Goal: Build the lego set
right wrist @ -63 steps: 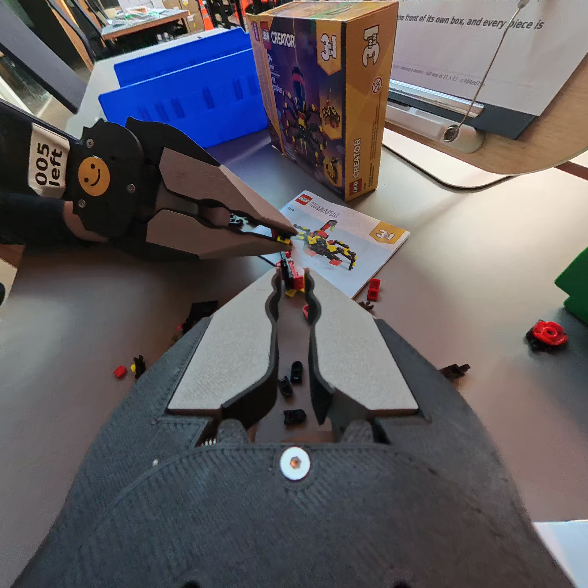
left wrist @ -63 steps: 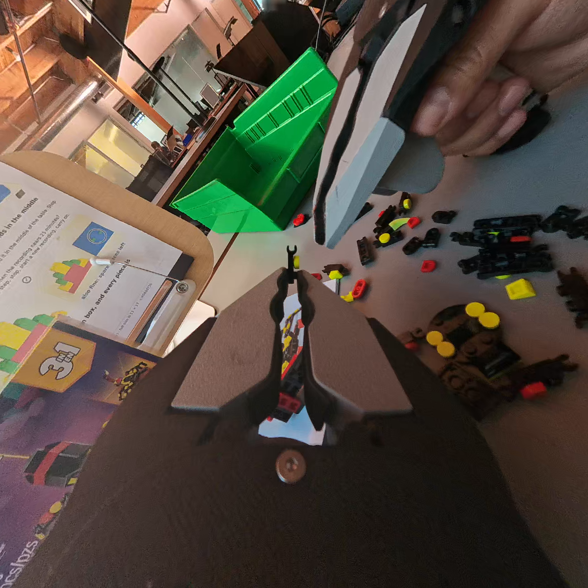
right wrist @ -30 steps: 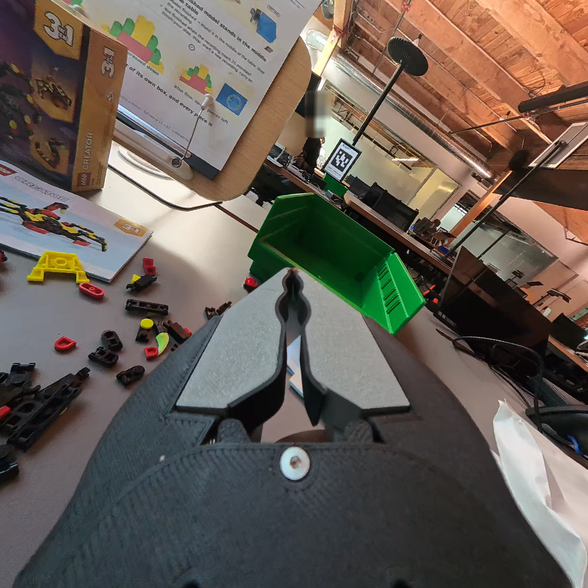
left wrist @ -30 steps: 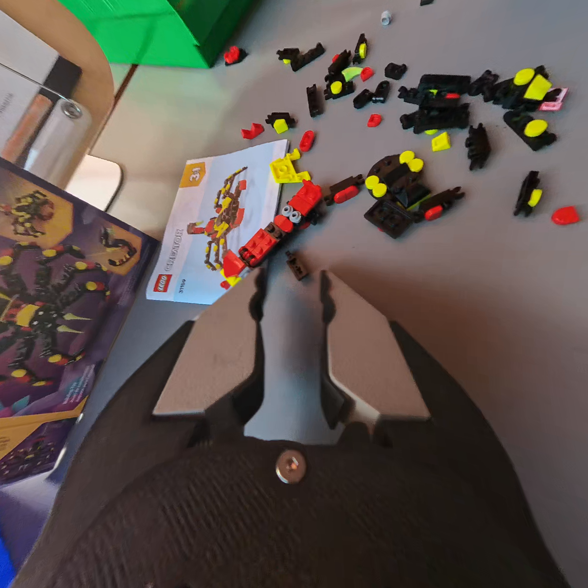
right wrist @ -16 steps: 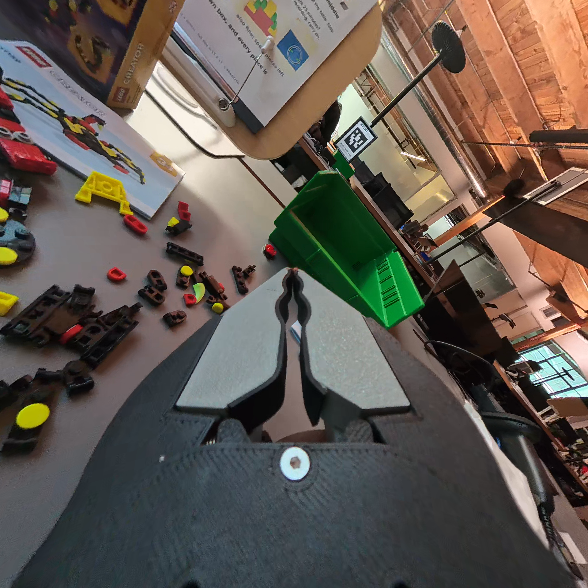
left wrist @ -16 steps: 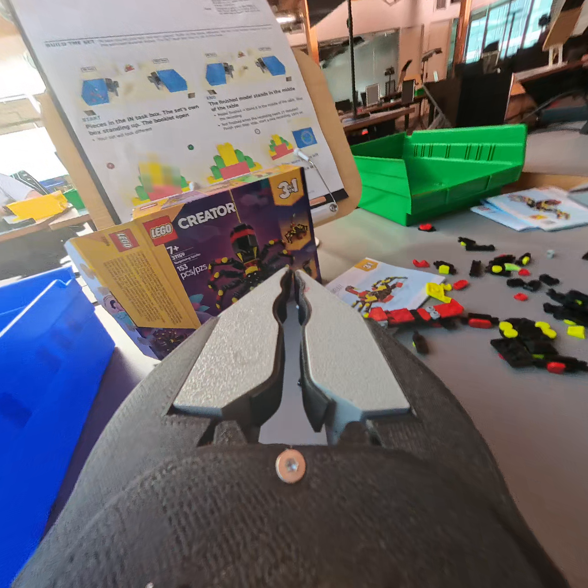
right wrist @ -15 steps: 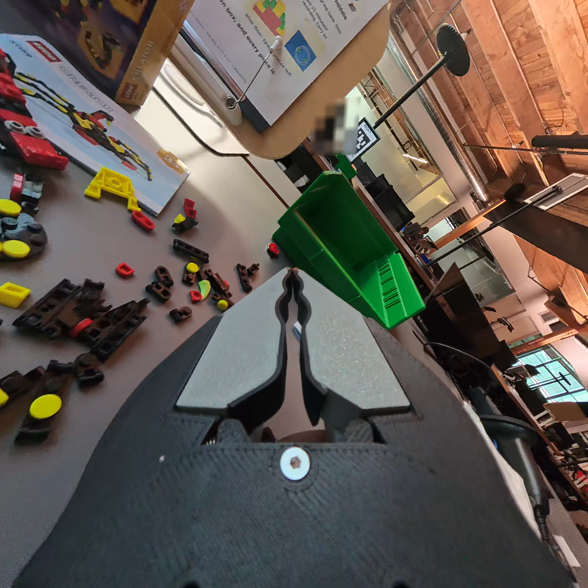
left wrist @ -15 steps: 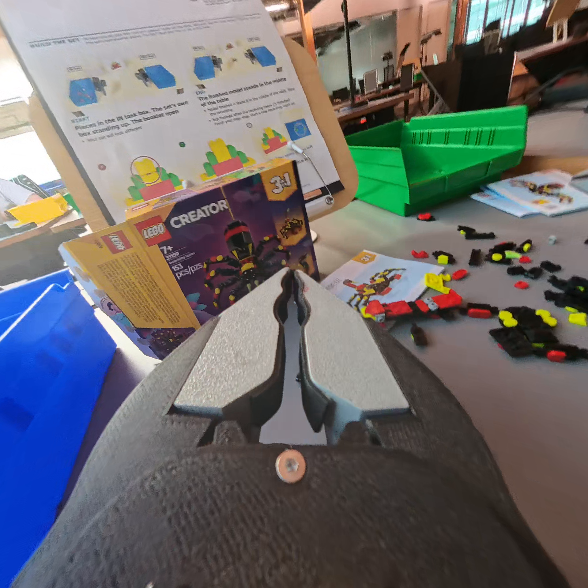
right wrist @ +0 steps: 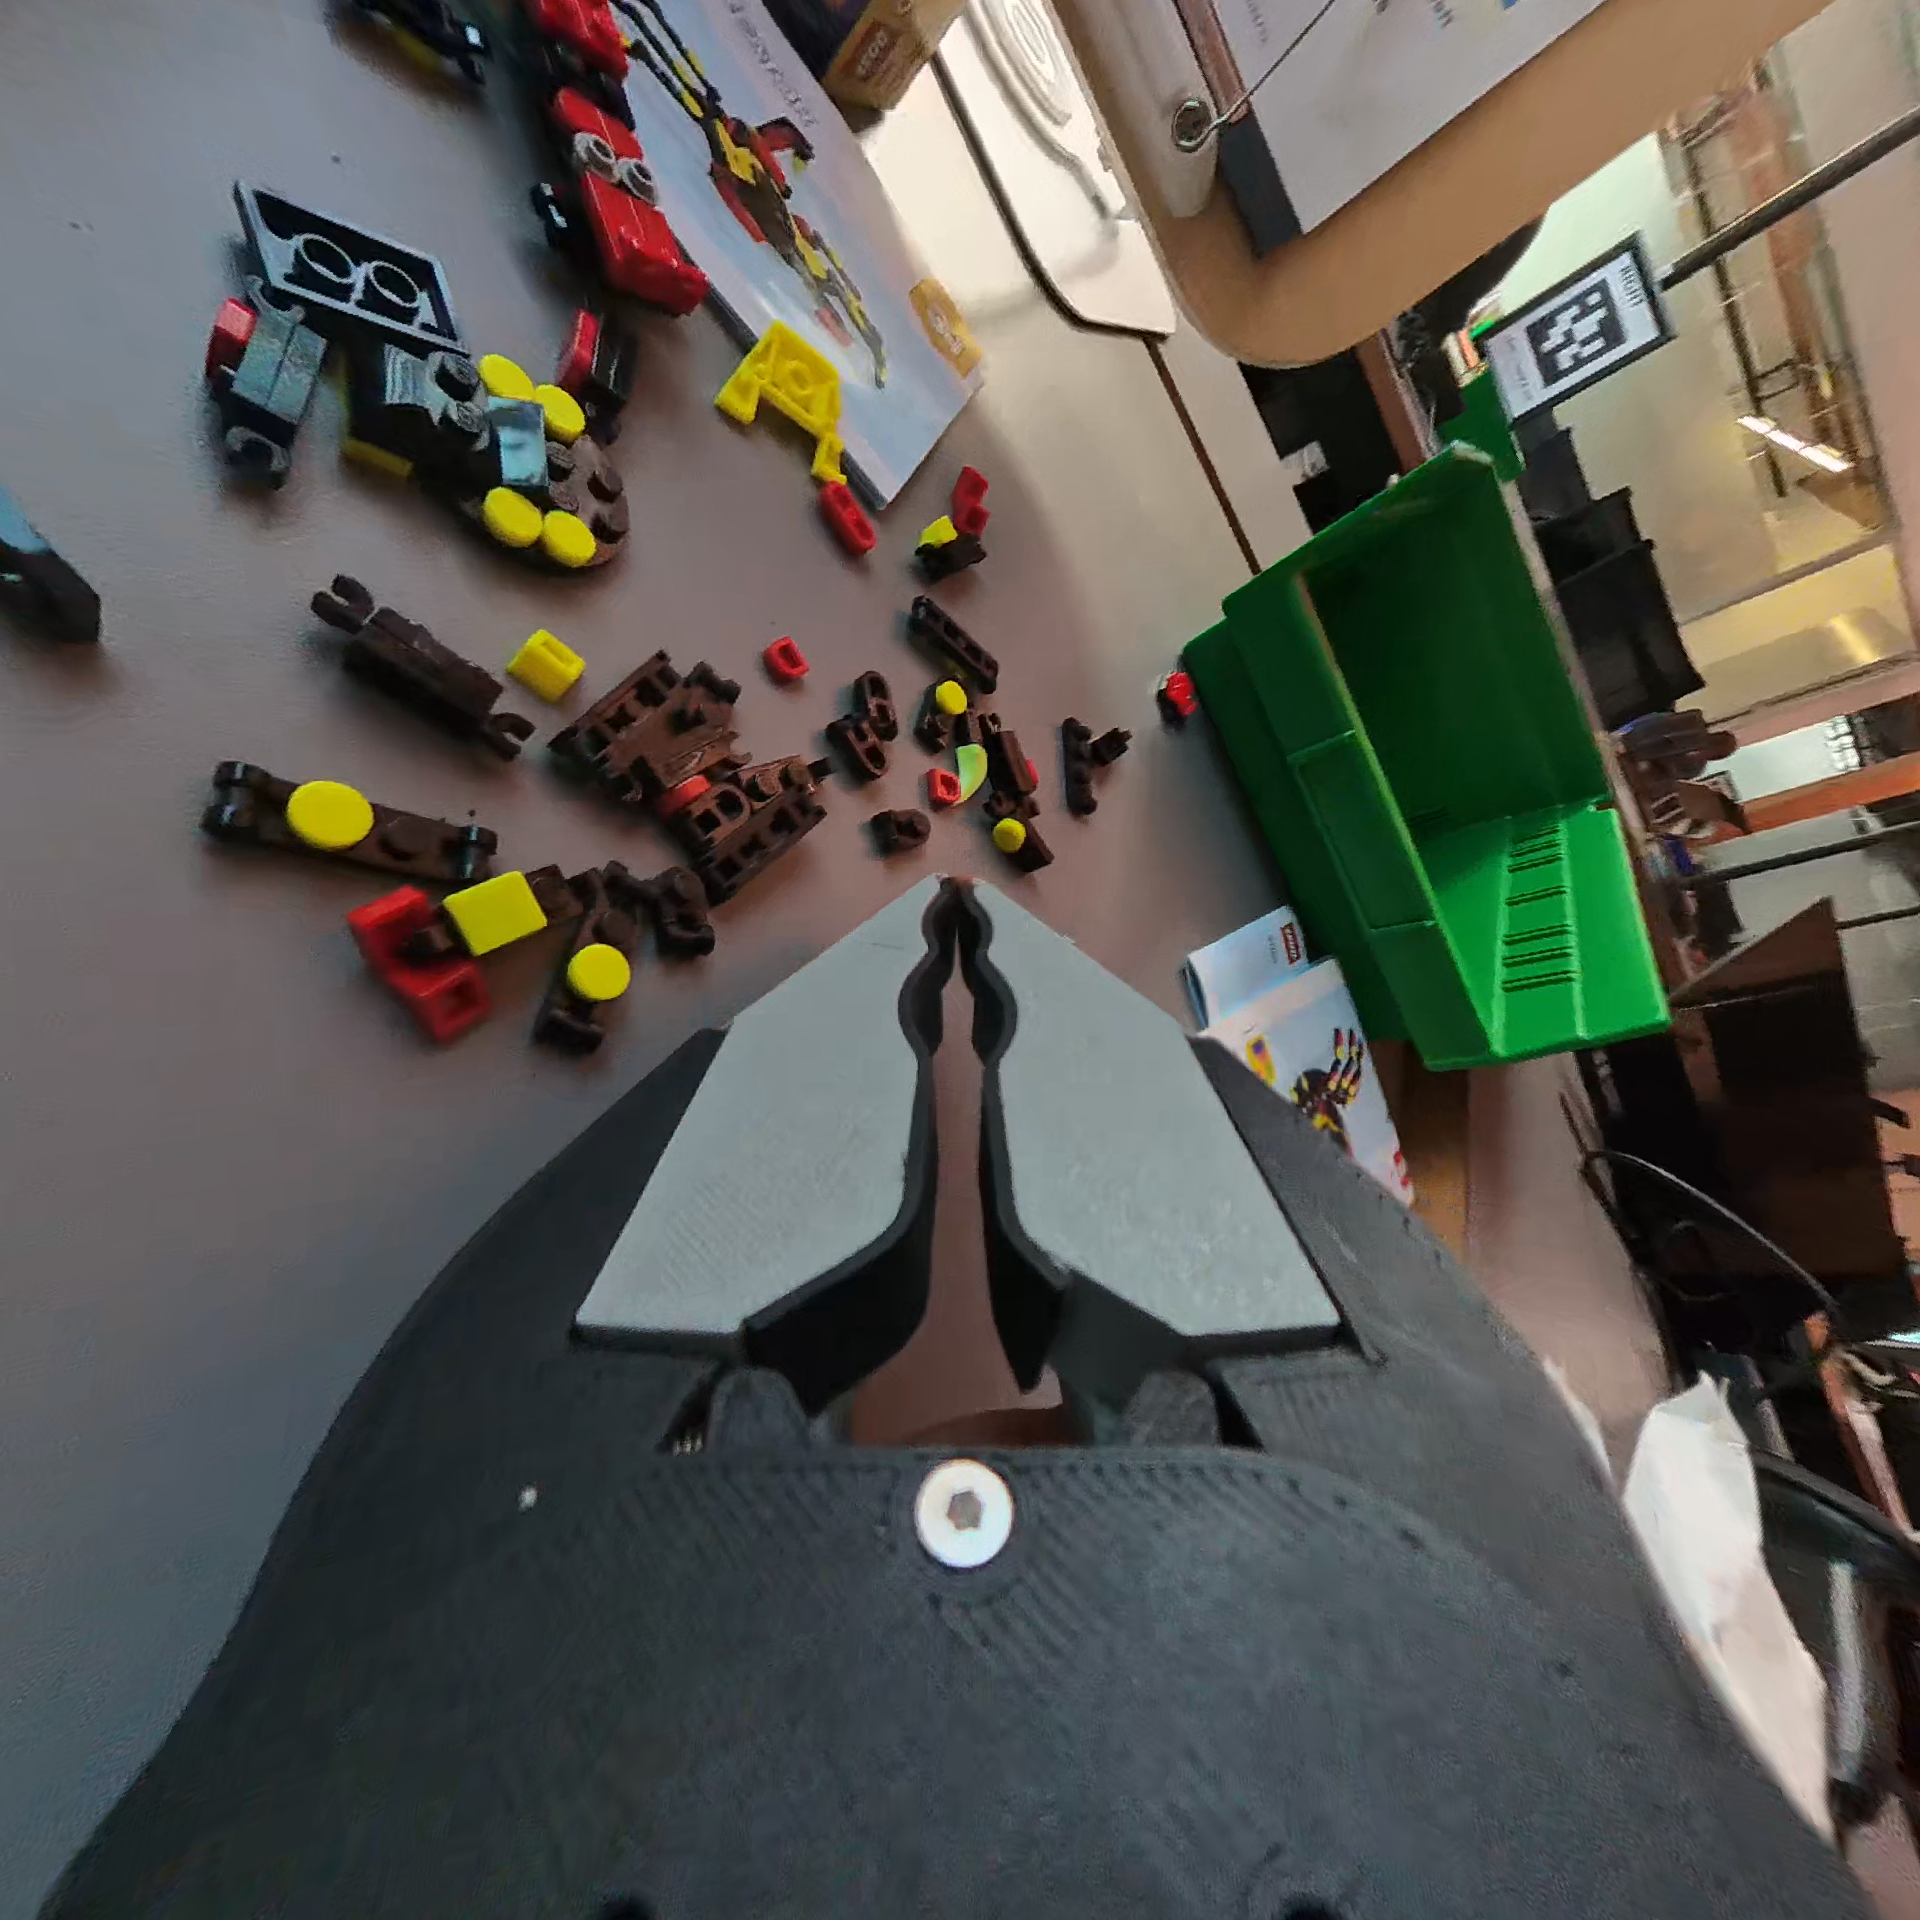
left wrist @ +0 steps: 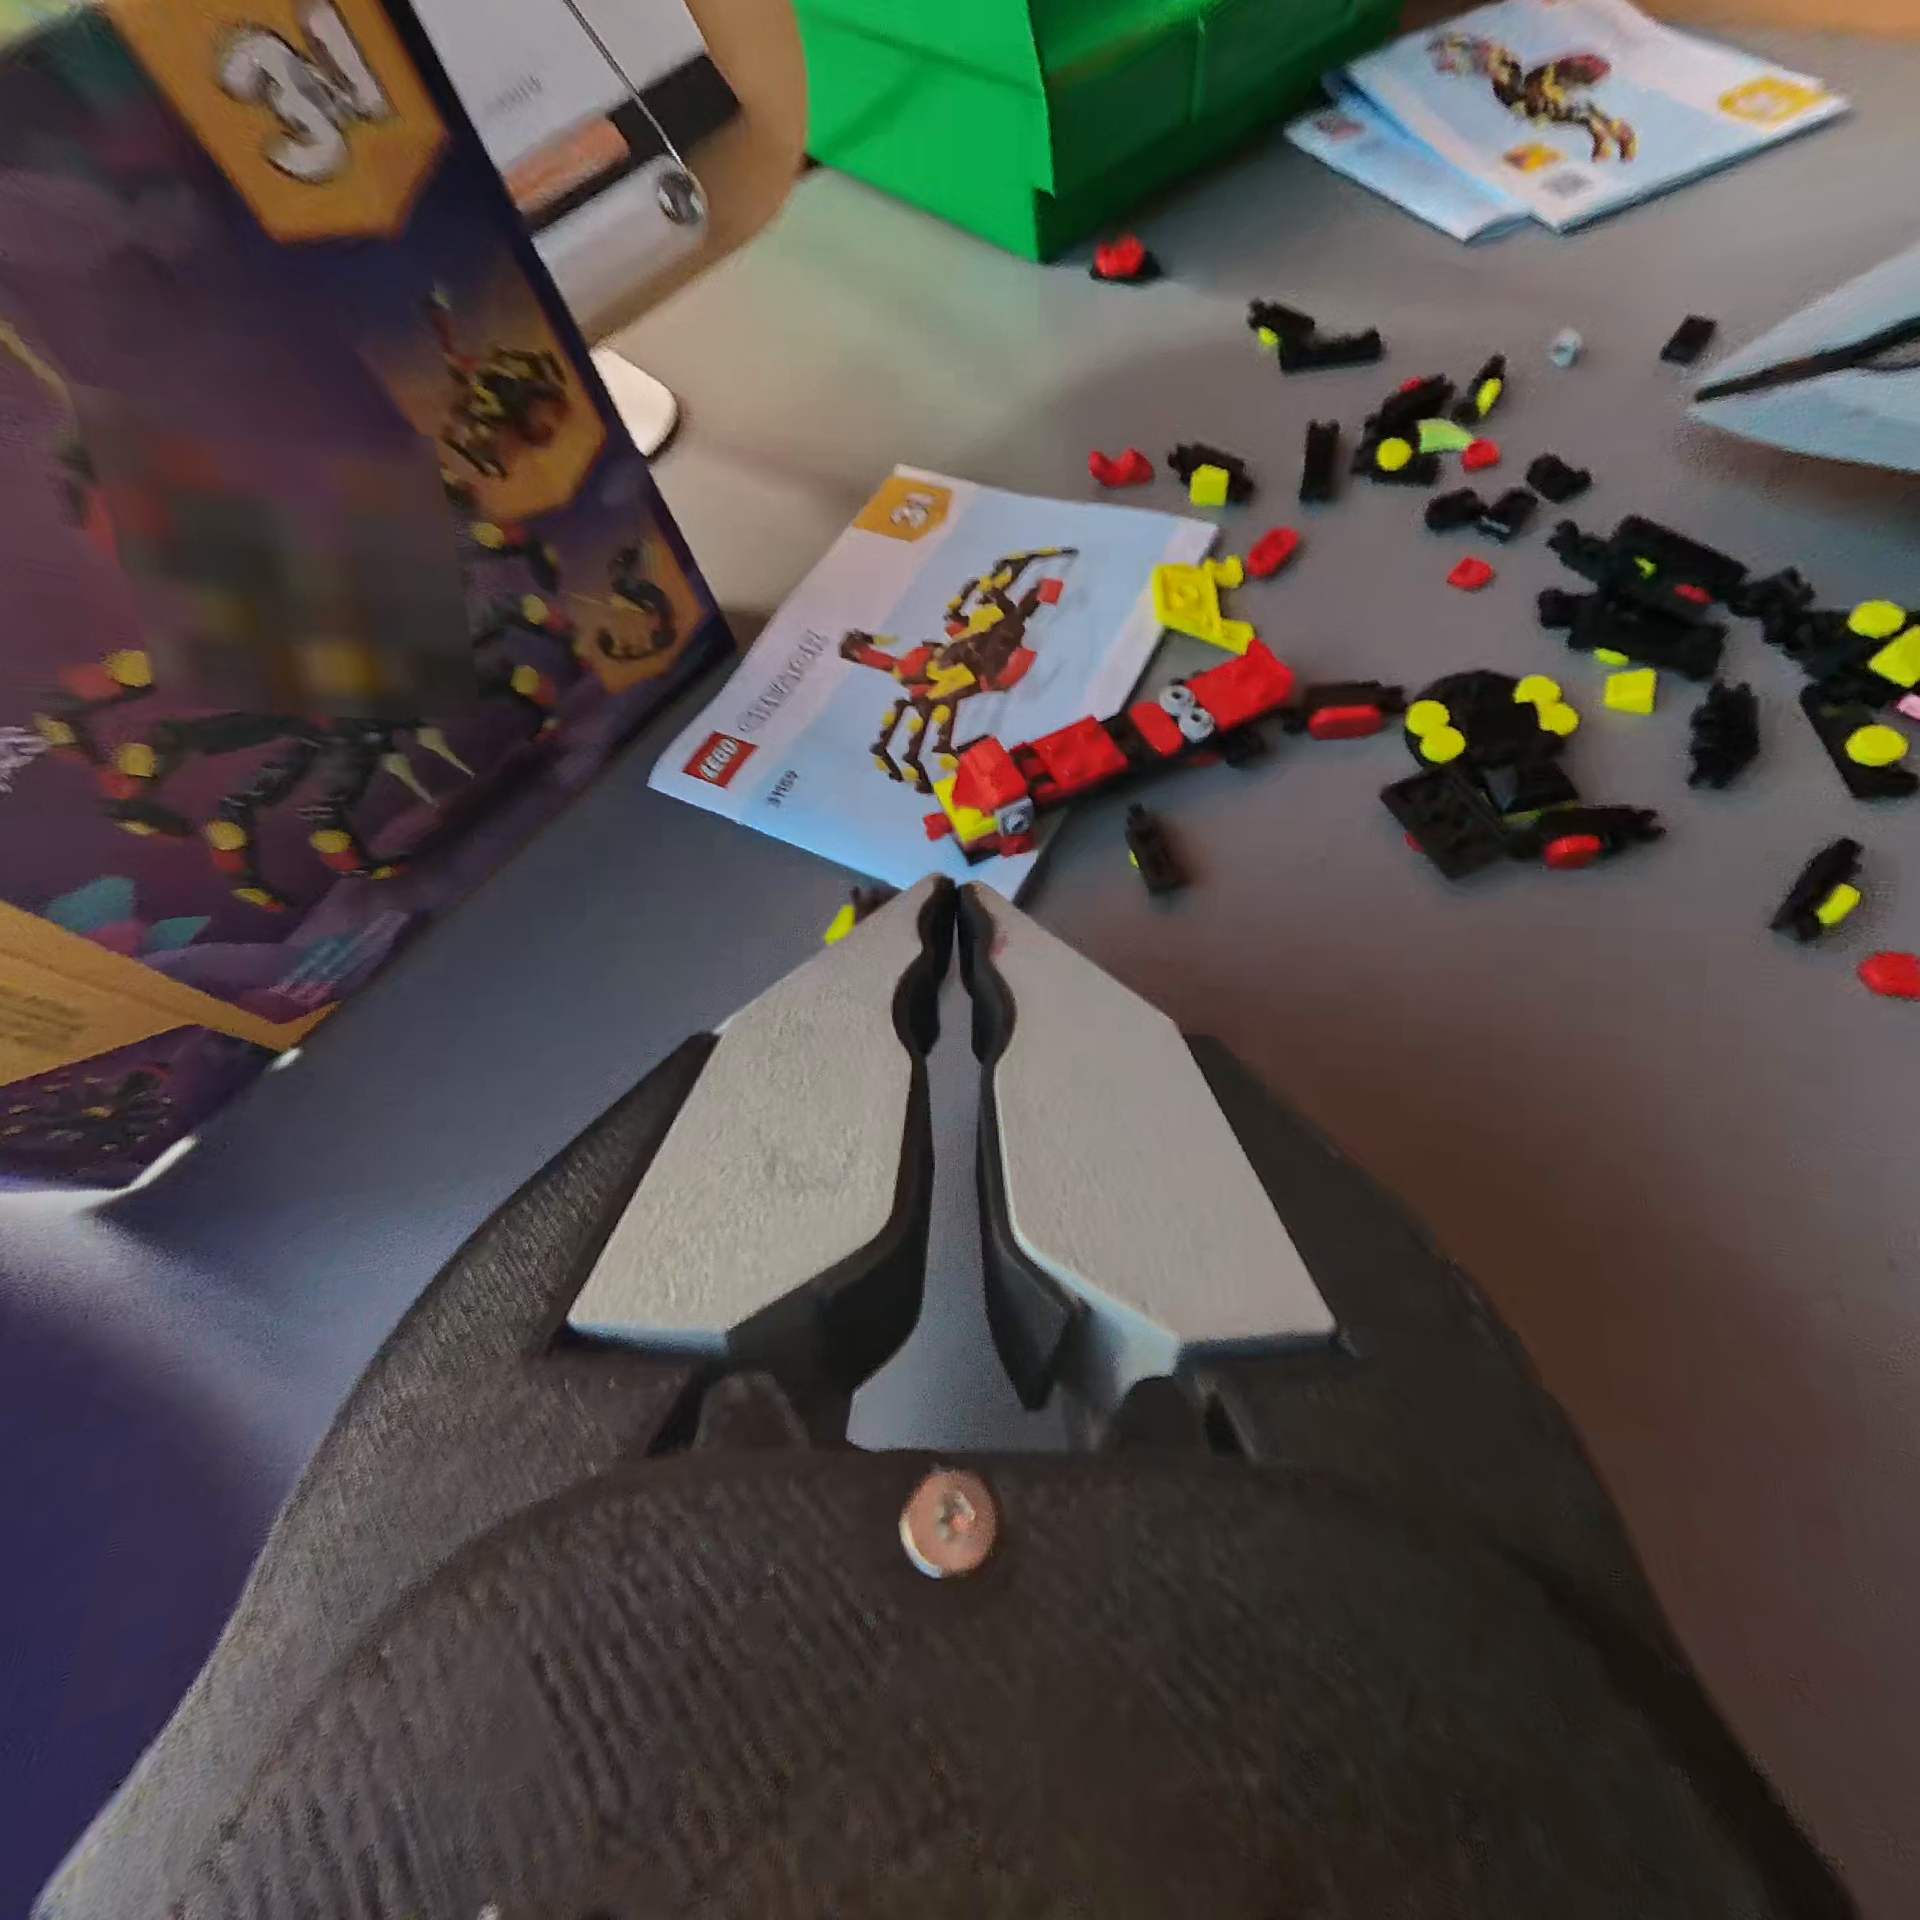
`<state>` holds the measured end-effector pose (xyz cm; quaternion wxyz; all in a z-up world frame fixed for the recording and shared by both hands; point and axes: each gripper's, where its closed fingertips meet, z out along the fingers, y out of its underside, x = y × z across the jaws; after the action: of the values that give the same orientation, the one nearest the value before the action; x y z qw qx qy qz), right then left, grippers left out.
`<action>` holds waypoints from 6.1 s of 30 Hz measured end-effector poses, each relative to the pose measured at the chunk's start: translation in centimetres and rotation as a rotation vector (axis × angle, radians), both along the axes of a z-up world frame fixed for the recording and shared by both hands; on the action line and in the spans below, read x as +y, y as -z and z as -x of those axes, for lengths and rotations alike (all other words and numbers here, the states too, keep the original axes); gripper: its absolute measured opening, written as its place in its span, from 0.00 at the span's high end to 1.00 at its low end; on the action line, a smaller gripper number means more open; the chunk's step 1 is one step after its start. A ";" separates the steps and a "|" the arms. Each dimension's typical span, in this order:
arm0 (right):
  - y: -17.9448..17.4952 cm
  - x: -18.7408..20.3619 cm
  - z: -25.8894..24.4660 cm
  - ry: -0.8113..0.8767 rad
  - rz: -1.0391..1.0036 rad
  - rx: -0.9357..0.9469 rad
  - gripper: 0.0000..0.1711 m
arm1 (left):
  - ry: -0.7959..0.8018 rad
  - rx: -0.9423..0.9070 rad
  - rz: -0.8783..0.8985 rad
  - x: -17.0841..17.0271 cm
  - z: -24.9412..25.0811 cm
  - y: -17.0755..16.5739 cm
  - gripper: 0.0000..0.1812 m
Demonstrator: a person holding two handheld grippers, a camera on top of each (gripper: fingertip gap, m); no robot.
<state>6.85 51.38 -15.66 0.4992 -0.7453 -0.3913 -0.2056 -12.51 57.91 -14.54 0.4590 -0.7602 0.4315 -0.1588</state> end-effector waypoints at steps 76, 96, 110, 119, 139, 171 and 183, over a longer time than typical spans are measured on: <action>-6.0 7.8 3.5 -0.374 0.435 1.026 1.00 | 0.501 -0.430 0.023 -0.3 -3.8 -5.7 1.00; -1.4 8.5 5.9 -0.326 0.383 0.600 0.90 | 0.425 -0.803 0.143 4.9 -1.0 -9.1 1.00; -2.5 9.1 7.1 -0.408 0.404 0.694 0.90 | 0.586 -0.659 0.035 2.4 -3.0 -8.4 1.00; -3.8 8.7 6.9 -0.461 0.361 0.768 0.91 | 0.628 -0.540 0.018 0.5 -3.5 -7.2 1.00; -6.4 4.0 2.8 -0.458 0.177 0.848 0.89 | 0.618 -0.403 -0.027 -3.4 -4.9 -5.7 1.00; -5.5 7.4 -5.2 -0.066 0.010 0.748 0.89 | -0.062 -0.261 -0.105 8.4 1.9 -4.1 1.00; -7.2 9.6 -5.4 -0.192 -0.042 0.835 0.91 | 0.011 -0.137 -0.069 7.8 0.5 -2.3 1.00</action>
<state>12.28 60.97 -8.47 0.6467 -0.7144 -0.2190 0.1534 -12.98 65.68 -12.23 0.5125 -0.7288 0.4086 -0.1981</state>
